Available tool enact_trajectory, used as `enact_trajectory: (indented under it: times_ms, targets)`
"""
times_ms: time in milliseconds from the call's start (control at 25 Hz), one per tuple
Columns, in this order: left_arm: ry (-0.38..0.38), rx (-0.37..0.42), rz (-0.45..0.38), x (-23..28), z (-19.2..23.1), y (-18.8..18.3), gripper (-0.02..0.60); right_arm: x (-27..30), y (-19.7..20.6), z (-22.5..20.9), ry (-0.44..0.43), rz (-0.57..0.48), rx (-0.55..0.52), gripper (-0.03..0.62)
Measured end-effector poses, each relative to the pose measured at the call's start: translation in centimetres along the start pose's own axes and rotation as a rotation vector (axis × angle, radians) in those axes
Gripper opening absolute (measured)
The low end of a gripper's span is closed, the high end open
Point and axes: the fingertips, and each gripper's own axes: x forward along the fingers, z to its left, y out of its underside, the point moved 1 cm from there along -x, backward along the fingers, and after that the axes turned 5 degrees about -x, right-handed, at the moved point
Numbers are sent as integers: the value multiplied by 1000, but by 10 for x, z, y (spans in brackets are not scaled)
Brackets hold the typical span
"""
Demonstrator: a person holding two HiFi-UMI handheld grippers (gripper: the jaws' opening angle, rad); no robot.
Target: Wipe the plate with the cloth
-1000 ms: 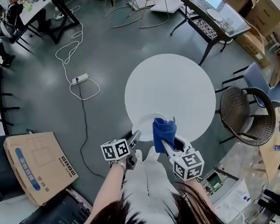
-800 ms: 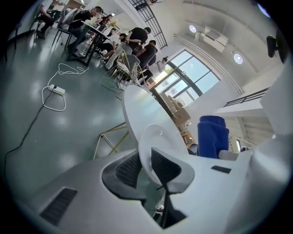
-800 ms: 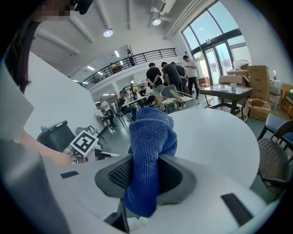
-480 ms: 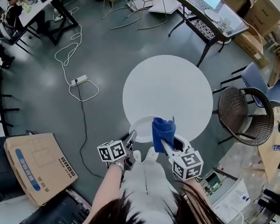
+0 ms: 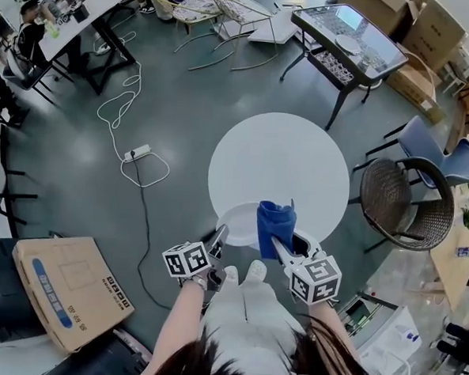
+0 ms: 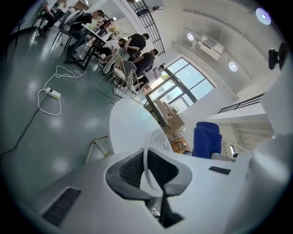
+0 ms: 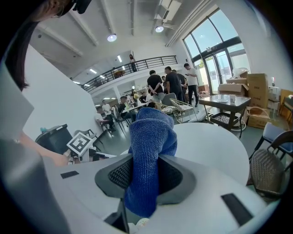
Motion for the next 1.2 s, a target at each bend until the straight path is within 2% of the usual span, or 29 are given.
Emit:
enact_trajectory:
  times_ms: [360, 600, 1040, 1200]
  targets:
    - [97, 108, -82, -16, -68, -53, 28, -33, -52, 2, 43, -94, -42, 133]
    - [160, 184, -134, -30, -114, -86, 28, -57, -96, 8, 60, -197, -65, 133]
    - [256, 420, -189, -60, -202, -114, 26, -103, -156, 24, 111, -368, -134, 133]
    - [290, 469, -230, -73, -230, -122, 26, -119, -175, 25, 134, -423, -152, 133]
